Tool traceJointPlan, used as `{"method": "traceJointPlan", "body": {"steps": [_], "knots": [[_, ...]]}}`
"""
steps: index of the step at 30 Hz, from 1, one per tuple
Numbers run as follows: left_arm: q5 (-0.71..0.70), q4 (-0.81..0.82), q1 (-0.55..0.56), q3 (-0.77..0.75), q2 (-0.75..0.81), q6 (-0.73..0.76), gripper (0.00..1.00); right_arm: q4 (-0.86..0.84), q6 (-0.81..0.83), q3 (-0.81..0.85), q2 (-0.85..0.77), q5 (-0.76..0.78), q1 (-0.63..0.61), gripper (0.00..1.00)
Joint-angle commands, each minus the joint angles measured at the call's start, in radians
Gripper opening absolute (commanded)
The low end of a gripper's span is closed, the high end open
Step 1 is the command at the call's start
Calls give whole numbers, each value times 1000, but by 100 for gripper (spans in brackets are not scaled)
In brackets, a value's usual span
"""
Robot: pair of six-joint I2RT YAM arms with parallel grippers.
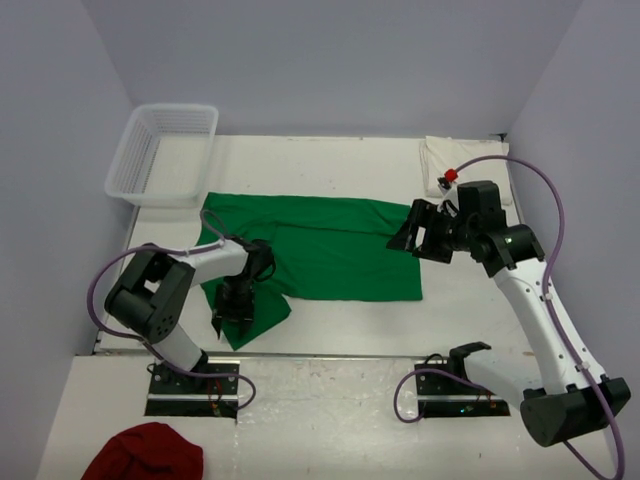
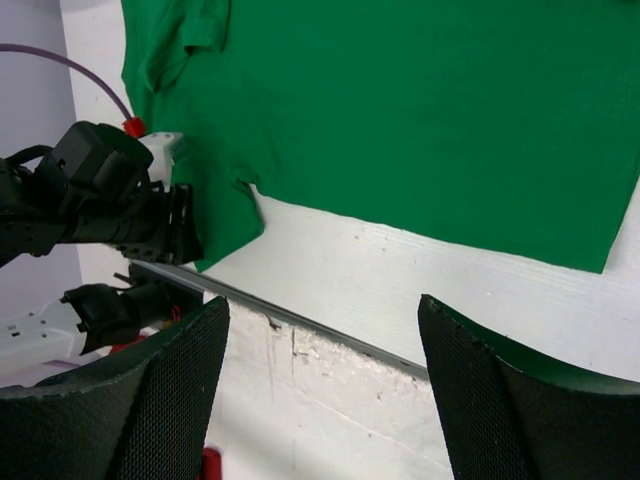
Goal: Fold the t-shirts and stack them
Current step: Grap the side of the flattened tshirt closest away from the robot with both arms
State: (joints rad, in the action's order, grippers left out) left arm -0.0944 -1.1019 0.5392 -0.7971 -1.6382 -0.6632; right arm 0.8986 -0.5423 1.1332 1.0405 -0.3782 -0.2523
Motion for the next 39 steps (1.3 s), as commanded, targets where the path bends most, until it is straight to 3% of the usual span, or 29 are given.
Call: {"method": "traceJointPlan", "body": {"steps": [1, 7, 20, 27, 30, 34, 39], "knots": [[65, 112, 5, 13, 40, -4, 52, 19, -4, 40, 3, 19, -1, 77], [219, 255, 5, 84, 116, 34, 47, 20, -5, 54, 1, 22, 1, 77], [183, 395, 7, 151, 190, -48, 40, 25, 4, 69, 18, 6, 1, 77], [128, 375, 7, 147, 153, -110, 27, 23, 12, 46, 9, 5, 1, 77], [117, 385, 7, 160, 156, -122, 12, 25, 13, 31, 3, 7, 1, 78], [116, 389, 7, 164, 149, -124, 0, 26, 4, 5, -7, 24, 1, 78], [102, 324, 7, 119, 190, -119, 0, 46, -69, -117, 15, 120, -2, 76]]}}
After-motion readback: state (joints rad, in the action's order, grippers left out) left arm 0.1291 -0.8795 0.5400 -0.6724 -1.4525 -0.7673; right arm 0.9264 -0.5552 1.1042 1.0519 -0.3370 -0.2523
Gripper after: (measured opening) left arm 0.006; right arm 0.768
